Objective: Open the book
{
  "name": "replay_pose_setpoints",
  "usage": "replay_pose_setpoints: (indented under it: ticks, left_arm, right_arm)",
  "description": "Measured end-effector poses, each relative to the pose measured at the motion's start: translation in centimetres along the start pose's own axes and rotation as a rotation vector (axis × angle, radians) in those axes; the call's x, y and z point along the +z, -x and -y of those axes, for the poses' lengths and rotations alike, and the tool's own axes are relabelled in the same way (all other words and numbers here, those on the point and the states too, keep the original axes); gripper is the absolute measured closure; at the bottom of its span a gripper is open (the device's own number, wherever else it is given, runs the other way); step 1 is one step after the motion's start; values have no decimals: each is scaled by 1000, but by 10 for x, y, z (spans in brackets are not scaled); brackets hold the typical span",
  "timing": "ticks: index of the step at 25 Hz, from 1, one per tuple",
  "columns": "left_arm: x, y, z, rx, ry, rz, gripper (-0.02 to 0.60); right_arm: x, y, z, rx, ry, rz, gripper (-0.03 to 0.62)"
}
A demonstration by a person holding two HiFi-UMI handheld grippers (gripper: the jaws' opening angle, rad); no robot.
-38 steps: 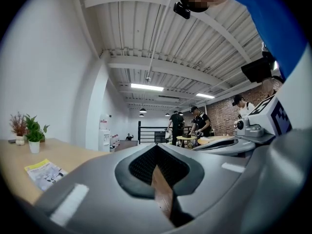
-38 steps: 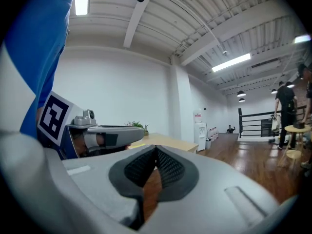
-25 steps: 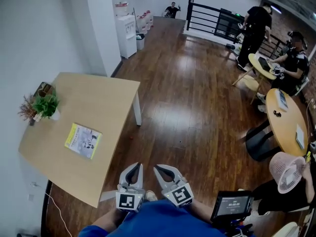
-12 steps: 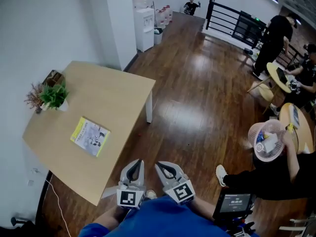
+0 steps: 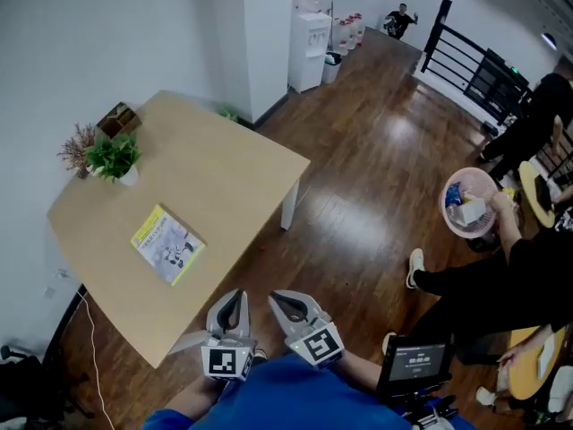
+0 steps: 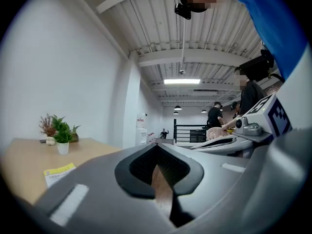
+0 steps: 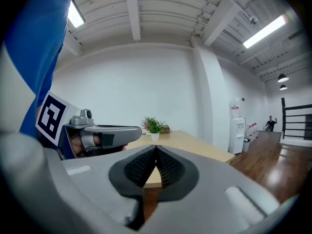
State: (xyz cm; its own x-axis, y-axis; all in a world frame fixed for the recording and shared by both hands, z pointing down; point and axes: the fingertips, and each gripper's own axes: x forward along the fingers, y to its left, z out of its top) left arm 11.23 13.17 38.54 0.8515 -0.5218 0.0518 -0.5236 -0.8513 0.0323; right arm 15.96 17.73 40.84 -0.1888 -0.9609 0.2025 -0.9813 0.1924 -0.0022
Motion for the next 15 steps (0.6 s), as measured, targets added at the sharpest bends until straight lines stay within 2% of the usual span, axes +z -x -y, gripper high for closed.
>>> replay_pose_setpoints:
  ticks: [6,12,15]
  left_arm:
    - [-11,-13,-4,184,6,-31,574]
    - [-25,1,-48,396,23,-57,574]
    - [-30,17,-59,470,37,-70,575]
  right_arm:
    - [-5,-15,22,182,-17,2,592]
    - [-16,-60,2,381,5,-17,591]
    - [-17,-70,-15,462,14,-20,591]
